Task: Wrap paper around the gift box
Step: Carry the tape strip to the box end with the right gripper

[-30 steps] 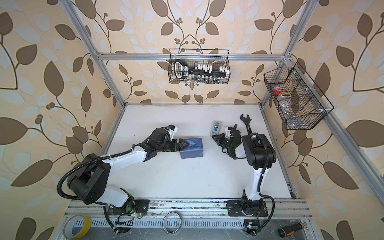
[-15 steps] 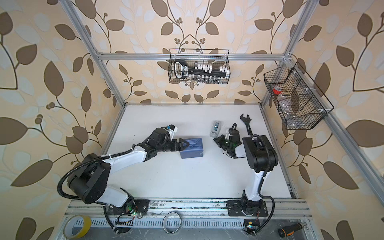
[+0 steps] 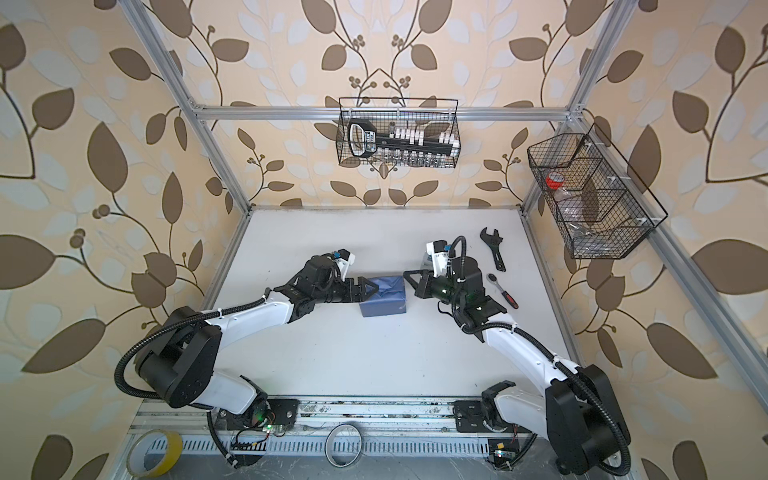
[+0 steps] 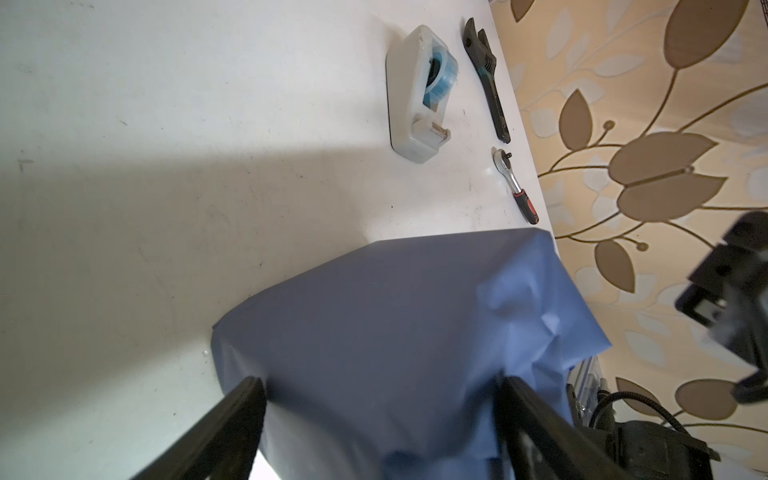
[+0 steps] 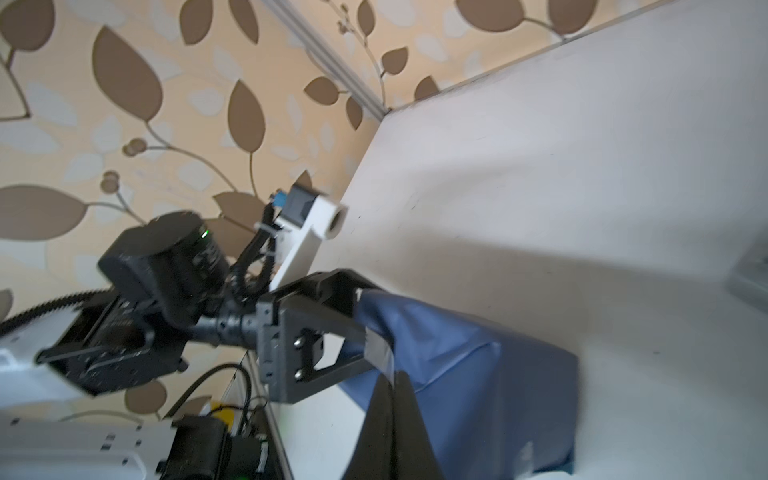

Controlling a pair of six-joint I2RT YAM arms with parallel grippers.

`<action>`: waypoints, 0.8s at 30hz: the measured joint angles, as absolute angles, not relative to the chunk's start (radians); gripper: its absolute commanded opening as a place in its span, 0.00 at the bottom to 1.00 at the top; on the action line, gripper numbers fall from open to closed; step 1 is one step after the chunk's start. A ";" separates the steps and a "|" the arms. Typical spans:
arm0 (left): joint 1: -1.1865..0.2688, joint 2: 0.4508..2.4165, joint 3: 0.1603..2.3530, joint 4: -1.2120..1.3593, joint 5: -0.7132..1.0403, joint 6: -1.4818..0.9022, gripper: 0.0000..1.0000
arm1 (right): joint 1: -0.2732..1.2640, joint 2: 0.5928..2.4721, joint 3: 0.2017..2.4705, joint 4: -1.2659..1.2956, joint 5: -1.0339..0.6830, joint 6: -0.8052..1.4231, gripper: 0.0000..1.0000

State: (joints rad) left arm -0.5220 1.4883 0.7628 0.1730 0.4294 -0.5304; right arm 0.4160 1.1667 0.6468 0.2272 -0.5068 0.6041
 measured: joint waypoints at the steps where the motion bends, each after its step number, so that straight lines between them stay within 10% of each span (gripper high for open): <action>1: -0.522 1.488 0.763 0.173 0.429 -0.530 0.89 | 0.446 1.174 0.663 0.202 -0.513 0.588 0.00; 24: -0.522 1.494 0.763 0.183 0.428 -0.530 0.89 | 0.521 1.382 0.844 -0.010 -0.531 0.435 0.00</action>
State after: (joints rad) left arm -0.5220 1.4944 0.7631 0.1829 0.4282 -0.5304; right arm 0.5205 1.3815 0.8436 -0.0105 -0.5312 0.4351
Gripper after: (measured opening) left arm 0.886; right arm 0.047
